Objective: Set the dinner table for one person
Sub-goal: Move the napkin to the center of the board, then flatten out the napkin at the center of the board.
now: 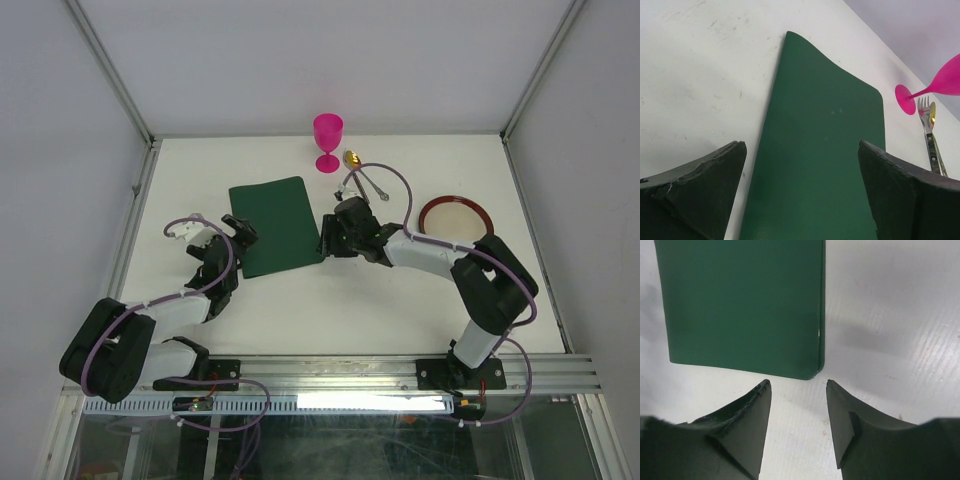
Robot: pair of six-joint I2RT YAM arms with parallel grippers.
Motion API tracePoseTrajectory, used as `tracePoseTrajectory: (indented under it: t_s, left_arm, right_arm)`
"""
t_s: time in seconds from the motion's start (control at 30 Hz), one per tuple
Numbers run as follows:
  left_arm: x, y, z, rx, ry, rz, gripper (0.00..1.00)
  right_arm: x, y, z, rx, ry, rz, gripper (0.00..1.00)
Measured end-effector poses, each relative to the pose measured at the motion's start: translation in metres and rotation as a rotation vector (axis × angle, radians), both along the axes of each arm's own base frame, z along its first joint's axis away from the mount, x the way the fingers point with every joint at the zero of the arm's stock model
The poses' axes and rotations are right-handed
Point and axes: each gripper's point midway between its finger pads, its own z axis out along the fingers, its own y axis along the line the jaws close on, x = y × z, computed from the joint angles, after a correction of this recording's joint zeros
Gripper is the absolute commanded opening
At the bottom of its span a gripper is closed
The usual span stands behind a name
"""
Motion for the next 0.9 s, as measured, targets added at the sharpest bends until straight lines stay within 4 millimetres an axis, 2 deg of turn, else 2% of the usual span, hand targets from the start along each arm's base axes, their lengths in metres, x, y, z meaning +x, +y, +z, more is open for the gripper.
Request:
tracePoseTrajectory:
  t_s: [0.2,0.43,0.6,0.67,0.9]
  left_arm:
    - [0.001,-0.004,-0.001,-0.019,-0.003,-0.01,0.98]
    - [0.002,-0.004,-0.001,-0.028,-0.005,-0.009,0.98]
    - [0.001,-0.004,-0.002,-0.029,-0.004,-0.009,0.98]
    - [0.001,-0.004,-0.002,-0.029,-0.003,-0.009,0.98]
    - [0.001,-0.004,-0.002,-0.028,-0.003,-0.008,0.98]
  right_arm:
    - [0.0,0.015,-0.004,0.055,0.01,0.017,0.49]
    - [-0.01,0.019,-0.032,0.058,0.071,0.032,0.48]
    - [-0.007,0.028,-0.033,0.096,0.067,0.044,0.45]
    - [-0.005,0.032,-0.034,0.109,0.067,0.048,0.4]
    - [-0.004,0.043,-0.038,0.122,0.076,0.067,0.16]
